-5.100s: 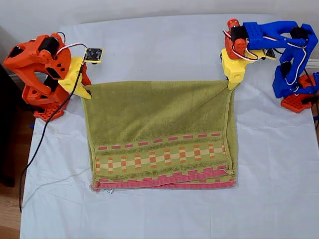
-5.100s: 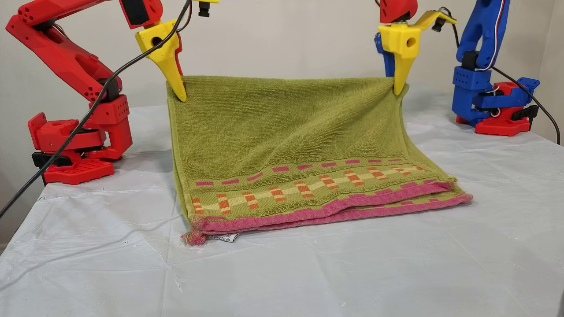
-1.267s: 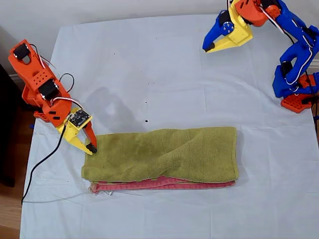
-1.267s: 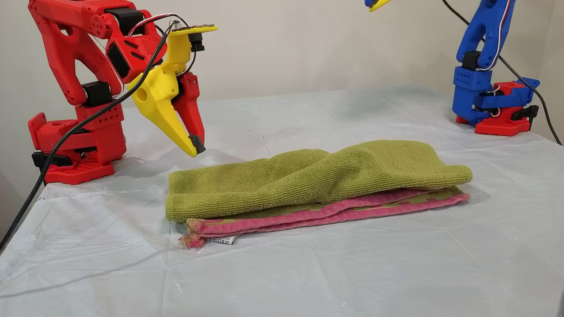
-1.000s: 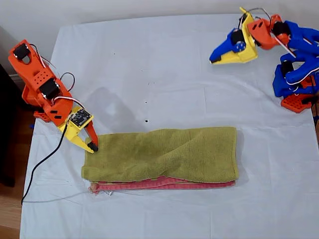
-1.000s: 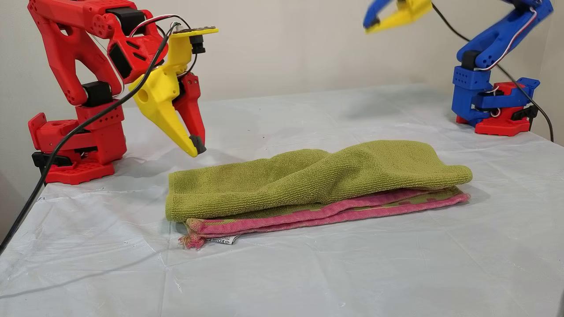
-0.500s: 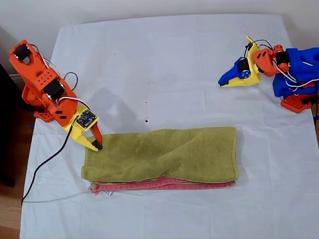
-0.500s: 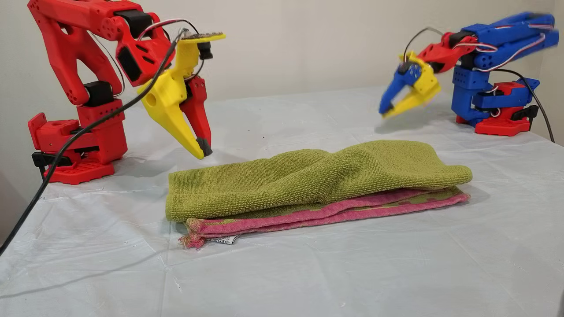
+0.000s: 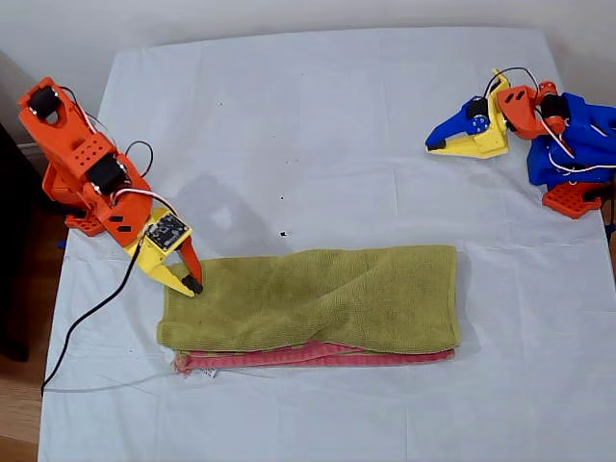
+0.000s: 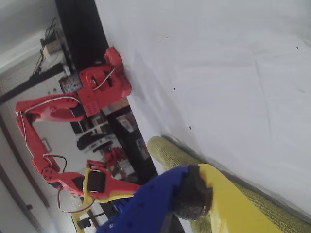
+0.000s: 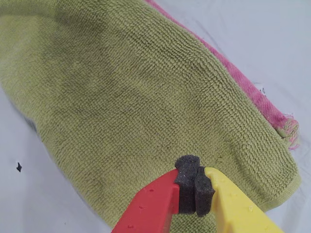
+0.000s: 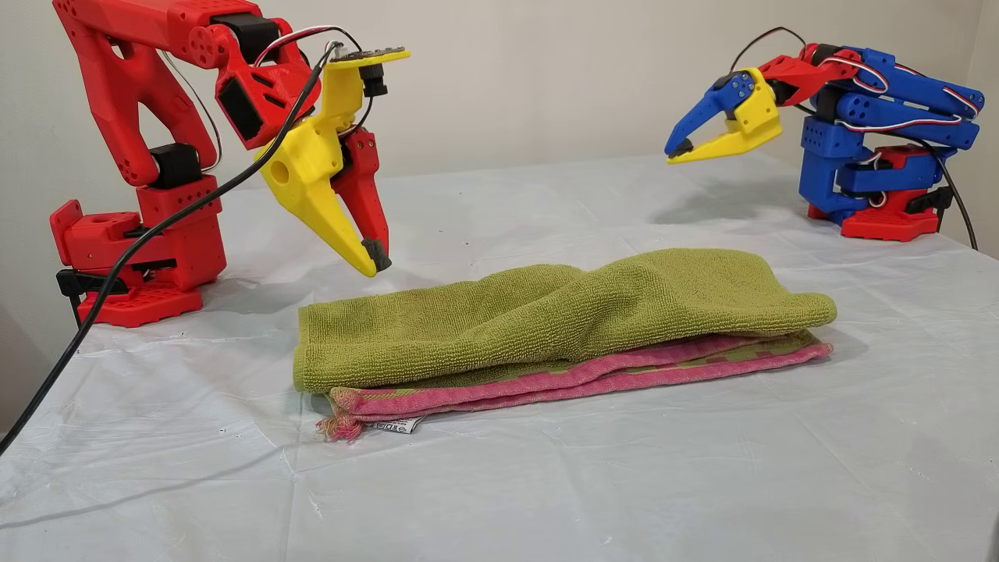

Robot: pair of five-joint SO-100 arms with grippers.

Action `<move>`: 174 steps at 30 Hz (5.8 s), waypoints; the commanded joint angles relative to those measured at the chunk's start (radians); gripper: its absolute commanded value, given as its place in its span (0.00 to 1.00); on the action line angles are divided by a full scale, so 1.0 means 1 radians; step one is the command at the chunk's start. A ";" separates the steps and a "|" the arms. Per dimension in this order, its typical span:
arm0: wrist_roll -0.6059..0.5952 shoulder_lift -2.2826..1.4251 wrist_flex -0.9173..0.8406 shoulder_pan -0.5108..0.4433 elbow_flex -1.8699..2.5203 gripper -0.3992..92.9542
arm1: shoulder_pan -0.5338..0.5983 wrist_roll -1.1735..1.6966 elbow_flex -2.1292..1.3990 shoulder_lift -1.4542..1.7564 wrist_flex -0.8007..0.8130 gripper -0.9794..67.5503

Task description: Fold the towel.

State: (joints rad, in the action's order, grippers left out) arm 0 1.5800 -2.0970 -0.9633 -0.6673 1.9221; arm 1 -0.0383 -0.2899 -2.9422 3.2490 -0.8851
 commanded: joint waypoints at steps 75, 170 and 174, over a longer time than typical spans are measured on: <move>-0.301 -0.021 -0.285 -0.166 -0.345 0.00 | 0.097 0.207 -0.091 0.210 -0.394 0.02; -0.844 0.652 -0.431 0.167 -0.565 0.01 | 0.097 0.207 -0.091 0.210 -0.394 0.02; -0.890 0.678 -0.626 0.198 -0.784 0.01 | 0.097 0.207 -0.091 0.210 -0.394 0.02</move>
State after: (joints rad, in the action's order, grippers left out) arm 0 0.7225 -1.4051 -1.4481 -0.5170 1.3560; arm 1 0.0430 -0.0905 -2.9391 3.2490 -1.2778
